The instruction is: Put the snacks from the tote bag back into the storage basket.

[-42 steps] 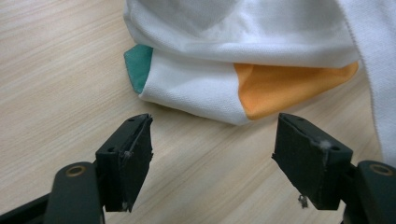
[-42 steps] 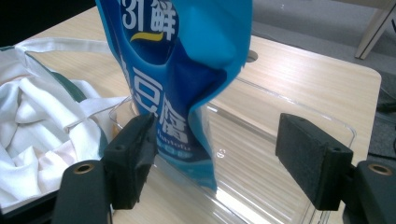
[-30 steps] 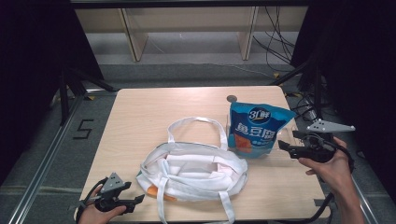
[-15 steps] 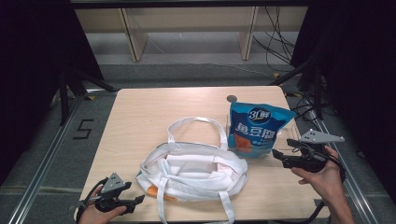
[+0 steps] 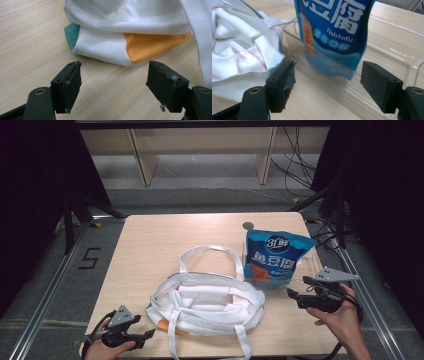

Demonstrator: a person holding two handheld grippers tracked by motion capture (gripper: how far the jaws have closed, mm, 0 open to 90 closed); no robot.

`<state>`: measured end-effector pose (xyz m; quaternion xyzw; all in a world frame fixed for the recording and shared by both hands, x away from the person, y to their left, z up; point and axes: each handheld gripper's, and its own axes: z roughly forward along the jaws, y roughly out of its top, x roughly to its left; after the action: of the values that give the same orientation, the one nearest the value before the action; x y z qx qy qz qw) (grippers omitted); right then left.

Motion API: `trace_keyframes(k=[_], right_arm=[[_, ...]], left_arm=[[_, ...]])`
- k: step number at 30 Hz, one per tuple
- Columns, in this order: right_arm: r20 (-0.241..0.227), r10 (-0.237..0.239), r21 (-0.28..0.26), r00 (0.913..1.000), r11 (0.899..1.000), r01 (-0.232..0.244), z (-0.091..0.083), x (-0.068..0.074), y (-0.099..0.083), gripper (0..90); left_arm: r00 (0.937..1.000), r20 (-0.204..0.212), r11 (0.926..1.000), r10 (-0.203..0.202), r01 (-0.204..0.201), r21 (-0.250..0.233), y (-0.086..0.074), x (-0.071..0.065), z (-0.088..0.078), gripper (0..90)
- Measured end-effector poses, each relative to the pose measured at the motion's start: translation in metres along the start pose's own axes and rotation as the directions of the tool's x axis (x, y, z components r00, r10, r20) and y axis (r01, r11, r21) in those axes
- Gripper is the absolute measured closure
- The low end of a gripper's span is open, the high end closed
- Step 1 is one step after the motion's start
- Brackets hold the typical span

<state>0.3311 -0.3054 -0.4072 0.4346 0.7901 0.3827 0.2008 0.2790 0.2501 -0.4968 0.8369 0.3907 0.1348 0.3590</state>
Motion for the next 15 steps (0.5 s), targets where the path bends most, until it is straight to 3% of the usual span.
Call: trace_keyframes(k=[2, 3, 7, 8, 9, 10, 14, 15], right_arm=[[-0.011, -0.017, -0.005, 0.9998, 1.000, 0.017, 0.006, 0.000, -0.007, 28.3], [-0.008, 0.014, 0.003, 0.9999, 1.000, -0.014, 0.006, 0.005, -0.010, 28.4], [-0.007, -0.017, 0.004, 0.9998, 1.000, 0.017, 0.009, 0.008, -0.018, 28.4], [-0.011, 0.004, 0.018, 0.9999, 1.000, -0.004, 0.009, 0.011, -0.020, 28.4], [-0.013, 0.002, 0.018, 0.9999, 1.000, -0.002, 0.010, 0.011, -0.022, 28.3], [-0.022, -0.023, 0.013, 0.9995, 1.000, 0.023, 0.012, 0.009, -0.024, 28.3], [-0.014, 0.008, 0.006, 0.9999, 1.000, -0.008, 0.014, 0.014, -0.033, 28.3], [-0.031, -0.016, -0.002, 0.9994, 1.000, 0.016, 0.015, 0.013, -0.035, 28.5]], left_arm=[[0.9999, 0.007, 0.9999, -0.013, 0.013, -0.004, 0.000, -0.002, 0.000, 26.8], [1.0000, 0.003, 1.0000, -0.004, 0.004, -0.001, 0.000, -0.001, 0.000, 26.8], [0.9999, -0.003, 0.9999, -0.010, 0.010, -0.008, 0.000, -0.002, 0.001, 26.8], [0.9997, 0.000, 0.9997, -0.023, 0.023, -0.011, 0.000, -0.003, 0.001, 26.8], [0.9999, 0.005, 0.9999, -0.010, 0.010, -0.002, 0.000, -0.002, 0.000, 26.8], [0.9997, 0.006, 0.9997, -0.023, 0.023, -0.003, 0.000, -0.003, 0.001, 26.8], [0.9996, 0.010, 0.9996, -0.025, 0.025, -0.010, 0.000, -0.003, 0.001, 26.8], [0.9997, 0.008, 0.9996, -0.025, 0.025, -0.011, 0.000, -0.003, 0.001, 26.9]])
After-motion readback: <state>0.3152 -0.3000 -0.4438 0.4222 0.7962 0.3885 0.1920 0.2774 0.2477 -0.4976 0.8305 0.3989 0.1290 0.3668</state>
